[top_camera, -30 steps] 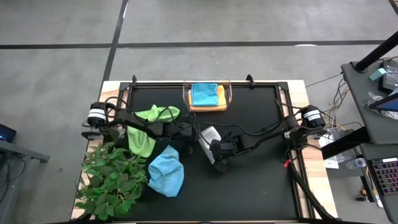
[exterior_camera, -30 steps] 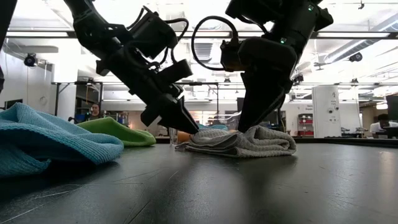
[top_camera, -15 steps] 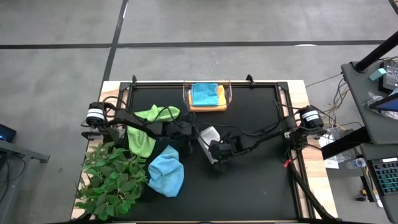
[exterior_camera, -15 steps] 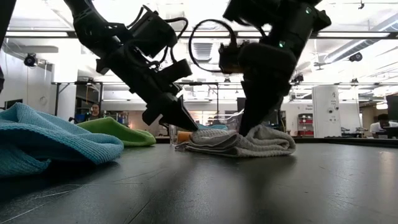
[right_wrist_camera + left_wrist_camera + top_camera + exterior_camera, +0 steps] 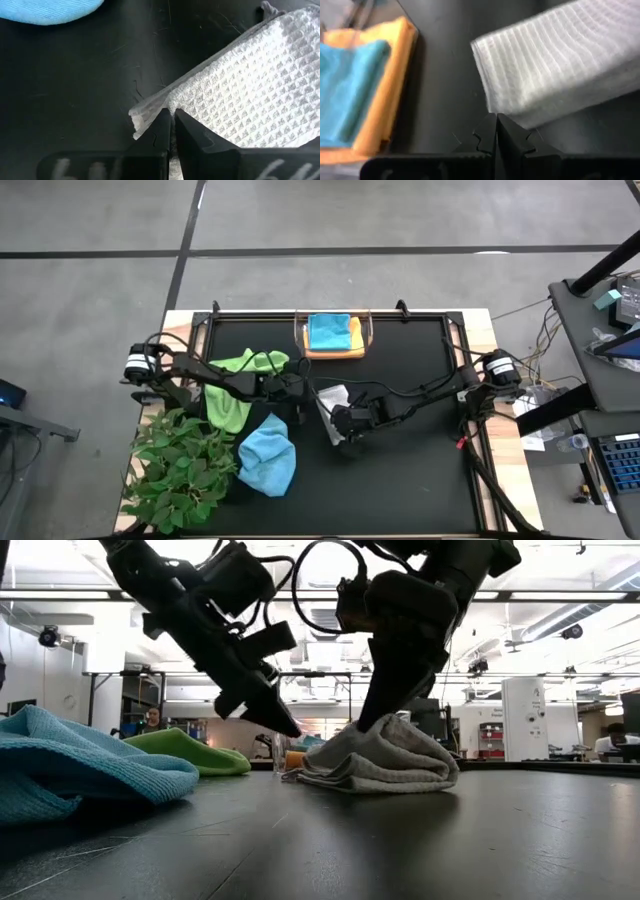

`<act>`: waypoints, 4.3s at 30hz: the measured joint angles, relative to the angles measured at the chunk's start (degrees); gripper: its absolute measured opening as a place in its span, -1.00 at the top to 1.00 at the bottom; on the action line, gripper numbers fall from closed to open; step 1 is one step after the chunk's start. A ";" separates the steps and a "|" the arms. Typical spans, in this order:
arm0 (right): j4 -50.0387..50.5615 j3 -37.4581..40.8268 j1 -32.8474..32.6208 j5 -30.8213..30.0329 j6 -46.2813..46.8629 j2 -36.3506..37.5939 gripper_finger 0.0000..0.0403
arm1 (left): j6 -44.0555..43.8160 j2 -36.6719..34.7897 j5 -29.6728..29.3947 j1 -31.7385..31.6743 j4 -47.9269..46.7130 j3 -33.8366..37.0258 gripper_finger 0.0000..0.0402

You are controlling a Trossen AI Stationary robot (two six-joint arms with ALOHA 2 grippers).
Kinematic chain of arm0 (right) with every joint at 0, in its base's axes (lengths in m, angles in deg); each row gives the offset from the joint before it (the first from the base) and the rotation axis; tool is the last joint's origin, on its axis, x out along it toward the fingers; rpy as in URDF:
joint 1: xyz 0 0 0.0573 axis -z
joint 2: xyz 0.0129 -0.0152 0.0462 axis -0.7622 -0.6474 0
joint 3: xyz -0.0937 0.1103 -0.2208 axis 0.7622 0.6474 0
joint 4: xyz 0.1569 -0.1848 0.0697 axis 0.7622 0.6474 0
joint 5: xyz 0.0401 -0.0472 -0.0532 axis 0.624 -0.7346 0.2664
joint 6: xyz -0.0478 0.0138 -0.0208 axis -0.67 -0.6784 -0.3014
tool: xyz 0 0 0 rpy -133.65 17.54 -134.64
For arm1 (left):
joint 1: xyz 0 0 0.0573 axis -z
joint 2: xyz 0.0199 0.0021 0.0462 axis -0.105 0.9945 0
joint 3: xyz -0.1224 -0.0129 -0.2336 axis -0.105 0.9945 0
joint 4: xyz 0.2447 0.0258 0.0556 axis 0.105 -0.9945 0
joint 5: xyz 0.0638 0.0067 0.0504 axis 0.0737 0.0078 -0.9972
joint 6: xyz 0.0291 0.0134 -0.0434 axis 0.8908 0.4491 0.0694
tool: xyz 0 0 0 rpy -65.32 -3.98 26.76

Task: Fold microfiber towels
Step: Fold the gray microfiber cloth

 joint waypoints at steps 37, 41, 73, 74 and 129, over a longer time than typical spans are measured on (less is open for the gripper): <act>-12.08 -0.49 0.55 0.66 -5.51 -1.48 0.96 | -4.73 9.34 9.79 1.84 17.19 5.81 1.00; -14.74 -0.76 0.95 0.62 -6.47 -2.96 0.96 | -4.96 9.36 9.99 1.87 17.35 5.81 1.00; -20.47 -4.33 3.10 2.88 -10.67 -9.89 0.35 | -7.43 0.49 10.62 1.93 8.90 6.21 1.00; -20.42 -4.55 3.08 2.88 -11.06 -9.61 0.32 | -7.82 0.00 10.60 1.93 8.74 6.23 1.00; -57.98 16.53 13.60 -10.10 -22.99 -15.47 0.96 | -13.94 6.29 17.37 9.28 14.55 6.41 1.00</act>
